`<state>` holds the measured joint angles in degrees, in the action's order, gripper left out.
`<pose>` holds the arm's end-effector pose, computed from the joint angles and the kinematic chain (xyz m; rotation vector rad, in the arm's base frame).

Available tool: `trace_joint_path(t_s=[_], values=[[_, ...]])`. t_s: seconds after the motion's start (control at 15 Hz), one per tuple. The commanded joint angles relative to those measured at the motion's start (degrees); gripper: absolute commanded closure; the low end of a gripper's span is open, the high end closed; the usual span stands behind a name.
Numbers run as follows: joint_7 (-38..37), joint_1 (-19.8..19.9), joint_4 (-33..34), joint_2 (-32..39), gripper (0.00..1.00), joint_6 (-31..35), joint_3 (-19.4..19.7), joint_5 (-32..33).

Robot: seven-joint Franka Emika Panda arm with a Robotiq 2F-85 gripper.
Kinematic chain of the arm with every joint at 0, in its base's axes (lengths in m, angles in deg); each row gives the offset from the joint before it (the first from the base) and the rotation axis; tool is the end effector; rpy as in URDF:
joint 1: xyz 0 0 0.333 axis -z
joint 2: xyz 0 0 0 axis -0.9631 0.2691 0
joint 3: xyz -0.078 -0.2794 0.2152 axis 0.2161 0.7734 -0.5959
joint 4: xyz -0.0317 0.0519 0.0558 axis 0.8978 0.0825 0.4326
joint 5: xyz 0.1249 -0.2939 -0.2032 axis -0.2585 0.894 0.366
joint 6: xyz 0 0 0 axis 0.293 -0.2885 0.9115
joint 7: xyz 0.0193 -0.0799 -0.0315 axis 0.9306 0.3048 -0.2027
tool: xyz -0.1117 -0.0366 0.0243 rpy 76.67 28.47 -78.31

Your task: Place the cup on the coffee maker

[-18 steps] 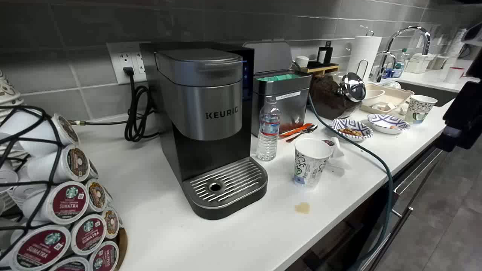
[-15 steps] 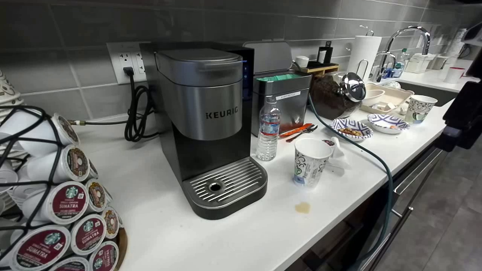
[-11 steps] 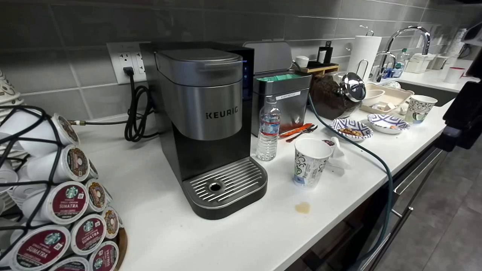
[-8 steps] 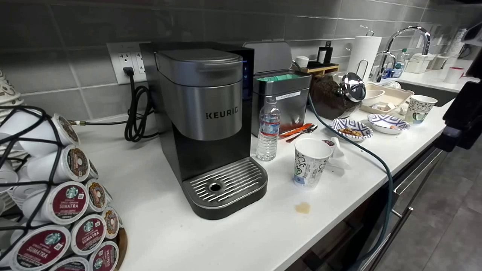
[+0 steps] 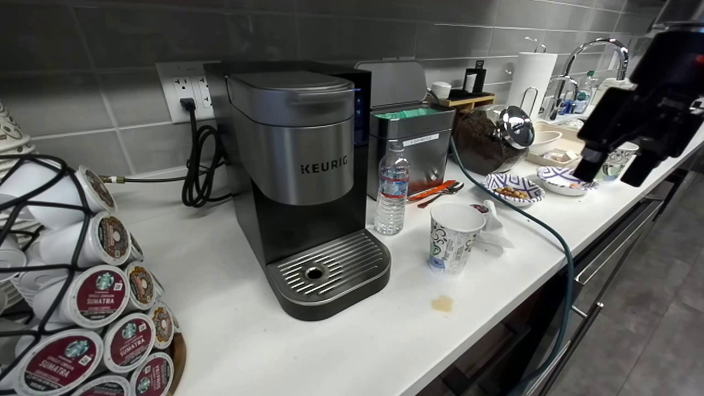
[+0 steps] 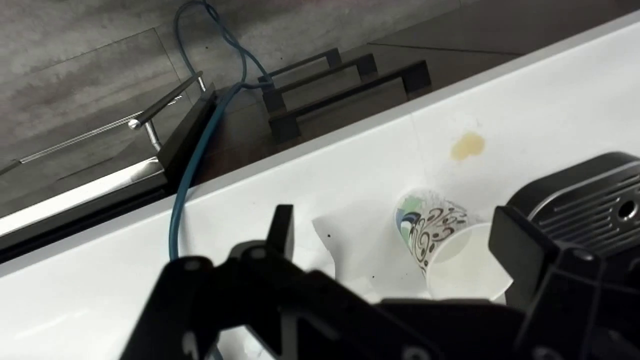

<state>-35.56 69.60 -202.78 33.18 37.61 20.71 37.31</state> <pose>0.4017 0.1384 0.4952 -2.9307 0.4802 -0.1162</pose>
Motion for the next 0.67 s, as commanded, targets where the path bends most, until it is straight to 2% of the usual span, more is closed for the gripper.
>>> trace_joint_path(t_s=[0.0,0.13,0.2,0.47,0.6], values=[[-9.8,1.3,7.9,9.2,0.0,0.9,-2.2,2.6],[-14.2,0.6,10.4,13.0,0.0,1.5,-2.0,3.2],[-10.1,-0.3,7.2,8.4,0.0,0.8,-0.6,2.3],[-10.4,-0.5,8.2,9.8,0.0,0.8,-0.3,2.4],[-12.4,-0.7,7.6,11.4,0.0,6.5,-1.0,2.7]])
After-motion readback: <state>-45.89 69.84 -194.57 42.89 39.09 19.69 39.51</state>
